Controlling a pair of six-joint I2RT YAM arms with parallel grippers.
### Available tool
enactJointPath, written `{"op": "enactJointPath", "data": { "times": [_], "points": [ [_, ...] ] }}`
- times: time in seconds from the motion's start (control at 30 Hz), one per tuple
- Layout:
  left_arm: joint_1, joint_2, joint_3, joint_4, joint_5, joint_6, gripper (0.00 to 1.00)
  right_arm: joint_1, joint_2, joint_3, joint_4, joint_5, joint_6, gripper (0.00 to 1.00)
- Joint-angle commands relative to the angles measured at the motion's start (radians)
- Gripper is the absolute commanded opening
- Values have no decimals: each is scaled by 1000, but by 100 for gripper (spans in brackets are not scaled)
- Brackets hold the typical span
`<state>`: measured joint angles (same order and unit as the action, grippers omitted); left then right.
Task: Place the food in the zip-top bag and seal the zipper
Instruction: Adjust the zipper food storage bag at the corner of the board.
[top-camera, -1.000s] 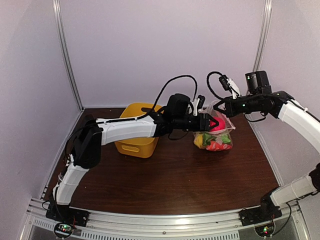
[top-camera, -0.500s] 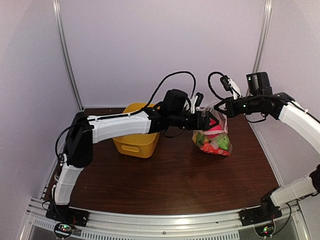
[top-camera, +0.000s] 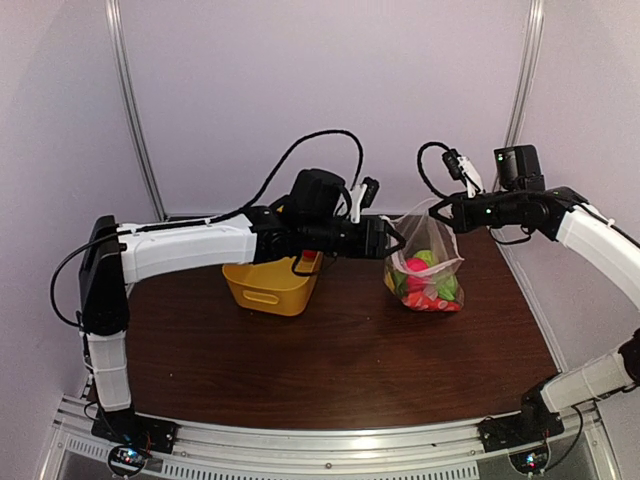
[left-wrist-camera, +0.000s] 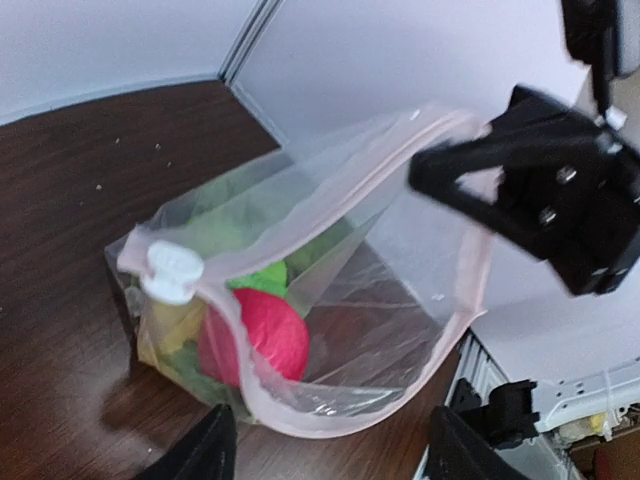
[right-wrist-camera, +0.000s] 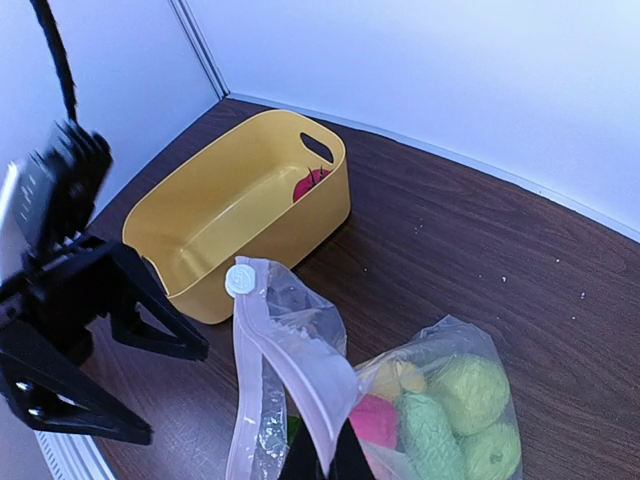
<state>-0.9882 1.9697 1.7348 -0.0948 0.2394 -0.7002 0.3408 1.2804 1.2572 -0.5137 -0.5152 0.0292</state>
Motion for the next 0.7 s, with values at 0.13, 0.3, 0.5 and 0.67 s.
{"op": "enactJointPath", "data": {
  "times": [0.13, 0.3, 0.5, 0.67],
  "points": [
    [10, 64, -40, -14, -38, -49, 49, -2, 7, -29, 46, 14, -2, 0],
    [28, 152, 49, -15, 3, -59, 41, -1, -3, -43, 50, 19, -8, 0],
    [33, 199, 114, -6, 1, -64, 8, -2, -18, -57, 48, 46, -16, 0],
    [13, 154, 222, -48, 72, -28, 0, -24, 6, 94, -50, 309, -110, 0]
  ]
}}
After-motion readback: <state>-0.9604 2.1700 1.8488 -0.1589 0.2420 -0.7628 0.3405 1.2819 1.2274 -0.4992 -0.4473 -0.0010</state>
